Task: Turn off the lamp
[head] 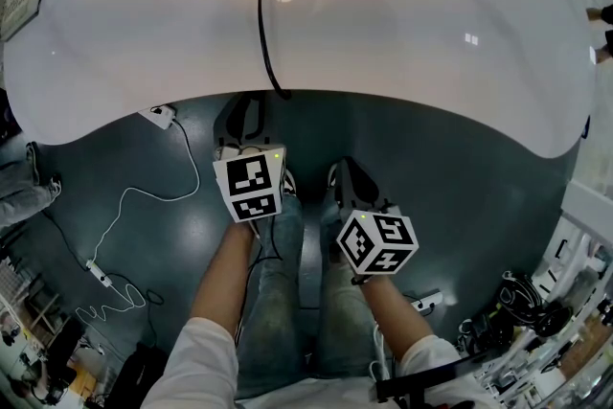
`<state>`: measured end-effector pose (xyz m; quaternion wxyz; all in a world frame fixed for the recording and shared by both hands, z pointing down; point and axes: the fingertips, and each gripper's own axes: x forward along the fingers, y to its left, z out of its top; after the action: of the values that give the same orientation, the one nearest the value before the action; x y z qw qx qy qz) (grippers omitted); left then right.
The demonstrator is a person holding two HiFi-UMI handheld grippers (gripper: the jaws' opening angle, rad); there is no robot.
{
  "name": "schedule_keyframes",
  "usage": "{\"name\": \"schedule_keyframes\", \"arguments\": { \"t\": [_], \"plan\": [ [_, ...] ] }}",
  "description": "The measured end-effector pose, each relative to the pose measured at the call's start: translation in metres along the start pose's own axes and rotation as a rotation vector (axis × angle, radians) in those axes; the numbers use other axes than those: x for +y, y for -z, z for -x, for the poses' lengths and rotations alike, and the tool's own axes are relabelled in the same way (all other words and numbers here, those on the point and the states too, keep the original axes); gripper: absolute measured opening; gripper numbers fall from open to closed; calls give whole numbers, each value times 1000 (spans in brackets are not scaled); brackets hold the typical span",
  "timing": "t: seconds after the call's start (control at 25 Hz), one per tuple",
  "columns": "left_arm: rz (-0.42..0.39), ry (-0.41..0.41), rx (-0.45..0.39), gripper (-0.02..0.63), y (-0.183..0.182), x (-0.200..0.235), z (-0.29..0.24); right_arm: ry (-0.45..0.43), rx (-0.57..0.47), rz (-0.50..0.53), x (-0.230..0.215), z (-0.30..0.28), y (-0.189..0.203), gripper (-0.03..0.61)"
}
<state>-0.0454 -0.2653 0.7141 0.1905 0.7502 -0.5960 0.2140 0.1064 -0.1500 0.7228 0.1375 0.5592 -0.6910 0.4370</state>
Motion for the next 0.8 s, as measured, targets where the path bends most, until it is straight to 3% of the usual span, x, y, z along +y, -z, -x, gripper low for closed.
{"name": "schedule_keyframes", "arguments": {
  "t": [0.8],
  "plan": [
    [-10, 7, 2, 86, -1, -3, -1, -1, 5, -17, -2, 0, 1, 0]
  ]
}}
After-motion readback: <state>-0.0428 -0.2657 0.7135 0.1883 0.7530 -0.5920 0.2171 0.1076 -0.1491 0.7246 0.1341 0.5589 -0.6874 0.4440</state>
